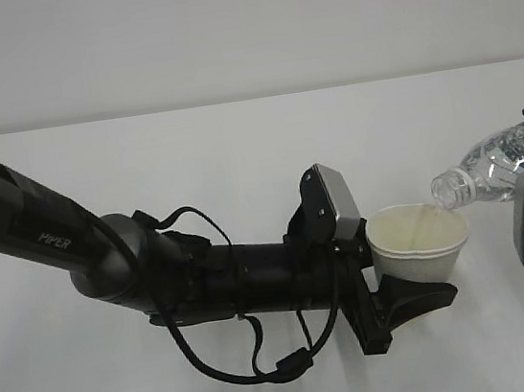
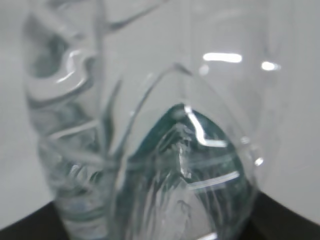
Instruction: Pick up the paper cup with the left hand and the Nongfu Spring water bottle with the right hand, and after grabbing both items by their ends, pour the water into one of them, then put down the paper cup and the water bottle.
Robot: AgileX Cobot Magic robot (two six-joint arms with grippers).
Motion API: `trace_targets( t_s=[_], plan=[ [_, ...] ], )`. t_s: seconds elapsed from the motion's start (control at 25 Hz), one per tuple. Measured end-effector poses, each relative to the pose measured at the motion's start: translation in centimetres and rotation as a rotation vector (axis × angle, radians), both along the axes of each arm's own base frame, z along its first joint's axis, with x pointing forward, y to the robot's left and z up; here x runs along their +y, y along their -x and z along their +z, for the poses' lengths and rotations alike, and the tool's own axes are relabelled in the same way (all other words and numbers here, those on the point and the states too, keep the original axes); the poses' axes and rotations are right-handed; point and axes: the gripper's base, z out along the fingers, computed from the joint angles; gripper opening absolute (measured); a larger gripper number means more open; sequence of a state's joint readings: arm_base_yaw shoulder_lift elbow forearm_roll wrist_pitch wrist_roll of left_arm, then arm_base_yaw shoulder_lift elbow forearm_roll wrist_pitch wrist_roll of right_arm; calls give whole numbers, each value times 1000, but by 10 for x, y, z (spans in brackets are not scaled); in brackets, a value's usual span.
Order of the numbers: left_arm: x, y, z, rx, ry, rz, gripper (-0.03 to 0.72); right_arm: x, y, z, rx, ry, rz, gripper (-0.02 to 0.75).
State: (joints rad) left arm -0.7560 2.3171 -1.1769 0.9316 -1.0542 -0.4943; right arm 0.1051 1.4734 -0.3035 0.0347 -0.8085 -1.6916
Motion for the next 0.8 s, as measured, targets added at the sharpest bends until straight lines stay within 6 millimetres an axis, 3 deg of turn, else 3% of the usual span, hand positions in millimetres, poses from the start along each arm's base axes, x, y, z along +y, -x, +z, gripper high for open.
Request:
trace_targets(
  t_s=[0.8],
  plan=[
    [0,1,0,0,-4,-10,450,0,-1,2,-9,19,1,408]
  ],
)
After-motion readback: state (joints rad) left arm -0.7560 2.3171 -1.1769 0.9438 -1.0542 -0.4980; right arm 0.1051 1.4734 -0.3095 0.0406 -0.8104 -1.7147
